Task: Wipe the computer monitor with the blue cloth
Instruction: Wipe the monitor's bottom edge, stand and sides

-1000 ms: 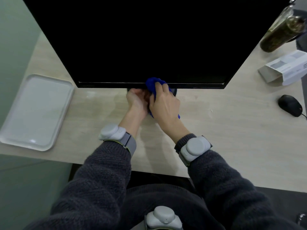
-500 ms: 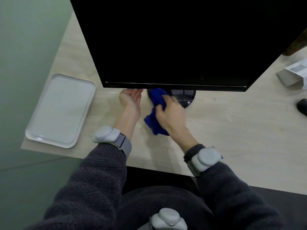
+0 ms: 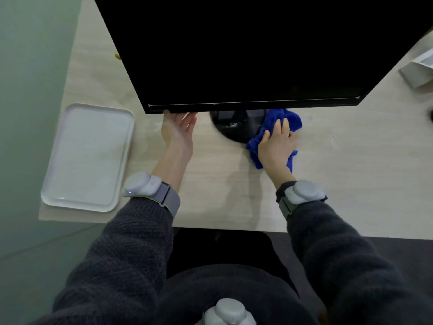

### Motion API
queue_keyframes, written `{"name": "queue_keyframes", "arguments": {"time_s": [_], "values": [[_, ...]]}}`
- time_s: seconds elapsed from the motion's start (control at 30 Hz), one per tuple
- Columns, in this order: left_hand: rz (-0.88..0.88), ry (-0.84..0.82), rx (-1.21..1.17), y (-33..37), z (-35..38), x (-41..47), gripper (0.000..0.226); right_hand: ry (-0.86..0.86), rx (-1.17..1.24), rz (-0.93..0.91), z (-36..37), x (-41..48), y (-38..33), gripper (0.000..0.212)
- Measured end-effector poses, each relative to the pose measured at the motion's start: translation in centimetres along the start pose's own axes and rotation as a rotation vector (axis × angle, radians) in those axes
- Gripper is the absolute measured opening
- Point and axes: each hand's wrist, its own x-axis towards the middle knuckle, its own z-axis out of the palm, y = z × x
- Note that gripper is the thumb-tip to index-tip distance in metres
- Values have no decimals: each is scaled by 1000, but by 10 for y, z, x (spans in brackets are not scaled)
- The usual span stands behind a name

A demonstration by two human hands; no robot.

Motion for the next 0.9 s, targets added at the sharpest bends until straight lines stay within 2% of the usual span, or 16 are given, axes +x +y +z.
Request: {"name": "queue_keyframes", "arguments": {"time_s": [0.1,0.2,0.37,0.47,0.6,0.67,0.77,0.8,0.9], "values": [[-16,-13,19,2,-2,4,48,37,-23,-41,2,-9,-9,48],[-30,-29,27,2,-2,3,47,72,-32,-167,7,-22,-33,45],[-29,-75,35,6,-6,1,39,45,-108,-329,27,-44,-85,50],[-42,-94,58,8,-7,-2,44,42,-124,-387,34,-50,-102,51],[-68,-120,41,10,-10,-3,42,57,-233,-594,40,-61,-121,39],[-72,-127,37,12,-11,-2,39,30,-137,-614,38,-62,-121,34],[-60,-54,-29,15,-11,0,37,-121,260,-565,23,-65,-111,32],[-46,-30,-59,15,-11,2,35,-125,348,-528,17,-67,-109,31],[-17,-7,-131,17,-9,2,38,58,552,-326,-4,-73,-106,28]]}}
